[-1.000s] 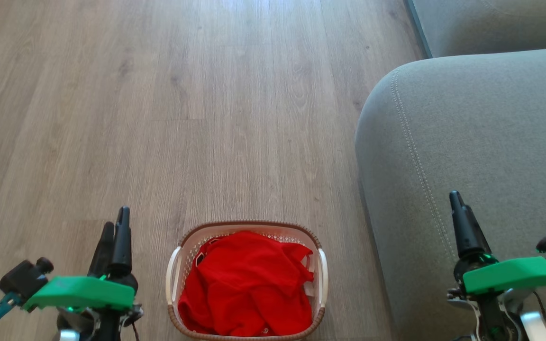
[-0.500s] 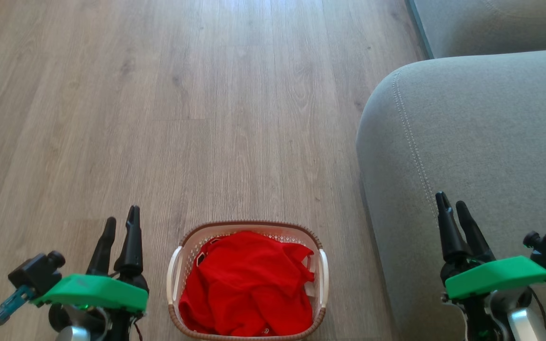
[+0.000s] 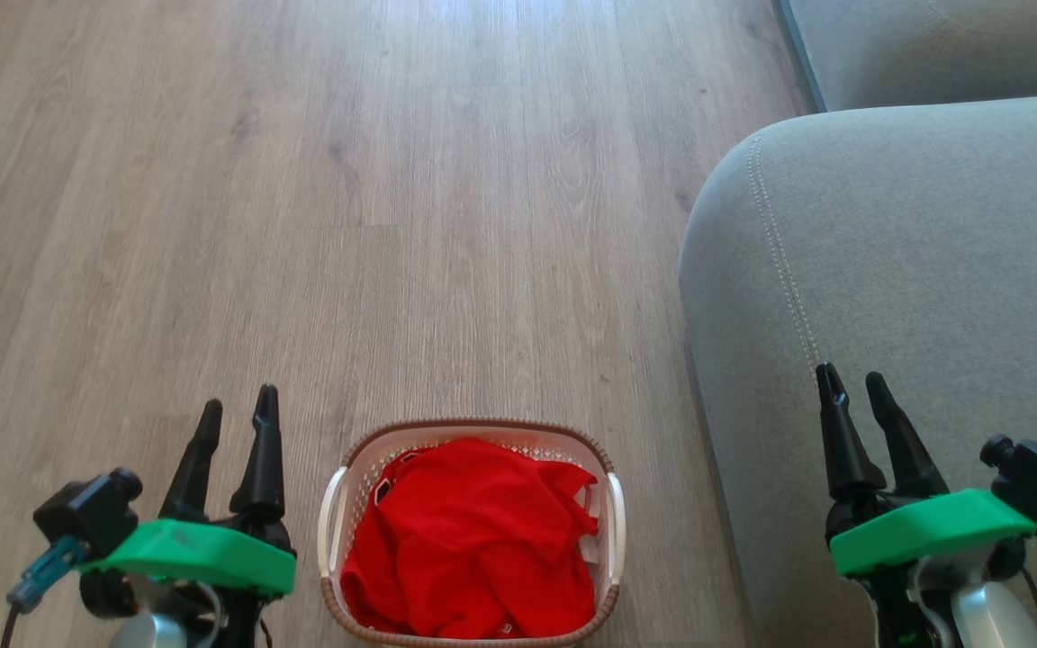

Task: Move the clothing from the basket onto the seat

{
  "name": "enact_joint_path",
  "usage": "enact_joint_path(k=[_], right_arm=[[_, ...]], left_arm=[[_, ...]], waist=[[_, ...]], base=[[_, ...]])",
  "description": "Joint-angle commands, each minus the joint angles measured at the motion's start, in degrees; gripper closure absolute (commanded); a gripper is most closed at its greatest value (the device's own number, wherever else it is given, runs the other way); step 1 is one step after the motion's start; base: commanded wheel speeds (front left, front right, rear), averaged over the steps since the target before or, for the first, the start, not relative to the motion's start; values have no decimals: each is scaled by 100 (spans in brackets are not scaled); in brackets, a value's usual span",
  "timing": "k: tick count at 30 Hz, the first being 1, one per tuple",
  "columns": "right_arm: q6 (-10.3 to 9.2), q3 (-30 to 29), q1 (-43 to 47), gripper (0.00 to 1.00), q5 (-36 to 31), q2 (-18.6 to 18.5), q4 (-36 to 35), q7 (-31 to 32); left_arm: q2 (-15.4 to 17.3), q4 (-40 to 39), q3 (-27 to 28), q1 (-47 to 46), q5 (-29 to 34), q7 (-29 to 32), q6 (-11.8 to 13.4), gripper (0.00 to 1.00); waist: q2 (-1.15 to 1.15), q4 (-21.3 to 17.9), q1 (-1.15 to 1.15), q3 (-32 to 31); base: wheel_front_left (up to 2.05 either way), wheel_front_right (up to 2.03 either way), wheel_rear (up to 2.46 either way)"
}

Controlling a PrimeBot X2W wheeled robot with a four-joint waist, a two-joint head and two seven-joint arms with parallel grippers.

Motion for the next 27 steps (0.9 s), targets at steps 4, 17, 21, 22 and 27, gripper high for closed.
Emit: enact_joint_path(k=[4, 17, 21, 22, 27], right_arm=[[35, 138, -142, 0, -407, -112, -283, -157], [40, 224, -123, 0, -1217, -121, -436, -376], [42, 235, -109, 0, -1472, -112, -494, -444], [42, 240, -105, 0, -1536, -110, -508, -460], [44, 266, -90, 0, -1795, -104, -561, -528]], left_arm=[[104, -251, 56, -283, 426, -163, -1, 0], [102, -335, 15, -312, 1287, -381, -18, 0], [96, -378, -4, -308, 1550, -448, -23, 0], [95, -389, -10, -305, 1617, -465, -24, 0], [93, -423, -25, -306, 1883, -532, -30, 0]], waist=[[0, 1, 0, 2], [0, 14, 0, 24], [0, 20, 0, 24], [0, 22, 0, 20], [0, 27, 0, 34]], base=[[0, 0, 0], [0, 0, 0], [0, 0, 0], [0, 0, 0], [0, 0, 0]])
